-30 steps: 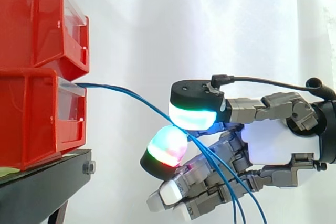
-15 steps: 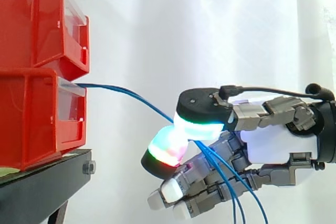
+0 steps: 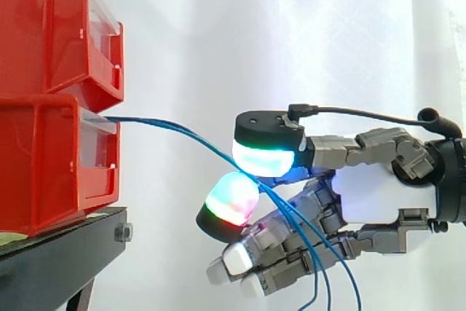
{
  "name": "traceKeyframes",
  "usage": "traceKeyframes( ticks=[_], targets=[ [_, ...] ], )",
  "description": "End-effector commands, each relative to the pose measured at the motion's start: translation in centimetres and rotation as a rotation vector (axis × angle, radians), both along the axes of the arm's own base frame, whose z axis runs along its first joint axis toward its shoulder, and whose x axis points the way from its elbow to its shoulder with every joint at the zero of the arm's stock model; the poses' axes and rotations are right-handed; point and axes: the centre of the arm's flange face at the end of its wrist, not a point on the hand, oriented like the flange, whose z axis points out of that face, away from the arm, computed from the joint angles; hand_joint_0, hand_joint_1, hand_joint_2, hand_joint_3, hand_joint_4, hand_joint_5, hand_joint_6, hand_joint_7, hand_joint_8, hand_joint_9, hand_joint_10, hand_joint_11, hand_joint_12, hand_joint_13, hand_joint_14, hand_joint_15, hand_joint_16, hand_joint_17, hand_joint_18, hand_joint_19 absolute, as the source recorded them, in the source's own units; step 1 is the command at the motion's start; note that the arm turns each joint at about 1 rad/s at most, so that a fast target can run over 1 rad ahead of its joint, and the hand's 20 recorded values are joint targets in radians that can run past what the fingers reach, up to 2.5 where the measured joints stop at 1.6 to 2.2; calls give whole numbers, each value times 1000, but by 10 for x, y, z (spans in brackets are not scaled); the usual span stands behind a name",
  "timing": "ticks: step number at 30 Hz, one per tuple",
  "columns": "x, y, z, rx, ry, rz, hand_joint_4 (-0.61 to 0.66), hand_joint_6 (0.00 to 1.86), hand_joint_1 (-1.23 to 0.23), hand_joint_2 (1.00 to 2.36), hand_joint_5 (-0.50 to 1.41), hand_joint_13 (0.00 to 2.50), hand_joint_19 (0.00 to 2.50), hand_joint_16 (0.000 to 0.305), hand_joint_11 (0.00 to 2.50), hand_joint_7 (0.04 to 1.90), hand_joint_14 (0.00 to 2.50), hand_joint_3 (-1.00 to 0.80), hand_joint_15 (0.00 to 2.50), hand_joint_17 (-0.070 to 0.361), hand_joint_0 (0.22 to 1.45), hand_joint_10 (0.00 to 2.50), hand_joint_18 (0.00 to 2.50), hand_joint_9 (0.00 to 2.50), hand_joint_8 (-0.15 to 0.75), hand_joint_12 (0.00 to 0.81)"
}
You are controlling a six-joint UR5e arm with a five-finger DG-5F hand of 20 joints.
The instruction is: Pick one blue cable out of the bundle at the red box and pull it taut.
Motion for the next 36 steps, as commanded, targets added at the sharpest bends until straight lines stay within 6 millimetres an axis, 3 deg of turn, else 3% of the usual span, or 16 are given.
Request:
traceKeyframes(
  ticks=[1,10,20,22,24,30,36],
  targets=[
    [2,-1,4,-1,-7,-2,197,650,-520,1011,-56,352,249,55,369,1135,5,-209,130,124,596,9,335,880,328,374],
    [6,-3,14,-2,-21,-5,223,627,-686,1014,-58,352,228,54,385,1176,5,-151,138,121,587,8,356,843,333,369],
    [5,-4,15,-9,-12,-6,200,723,-908,1016,-107,316,199,50,456,1096,5,-247,126,113,589,10,346,786,310,348],
    [5,-4,15,-9,-12,-6,202,735,-868,1002,-107,321,217,53,446,1042,5,-465,139,119,522,11,354,794,314,359],
    [5,-4,13,-9,-10,-6,214,717,-752,1000,-93,330,229,56,426,1044,5,-500,136,126,473,8,363,823,313,373],
    [6,-4,14,-9,-12,-6,174,648,-494,1003,-66,332,260,52,415,1144,5,-442,143,116,534,12,326,877,289,349],
    [5,-5,13,-9,-10,-8,200,625,-473,1013,-55,338,271,48,408,1198,6,-289,142,108,593,9,315,891,280,336]
  ],
)
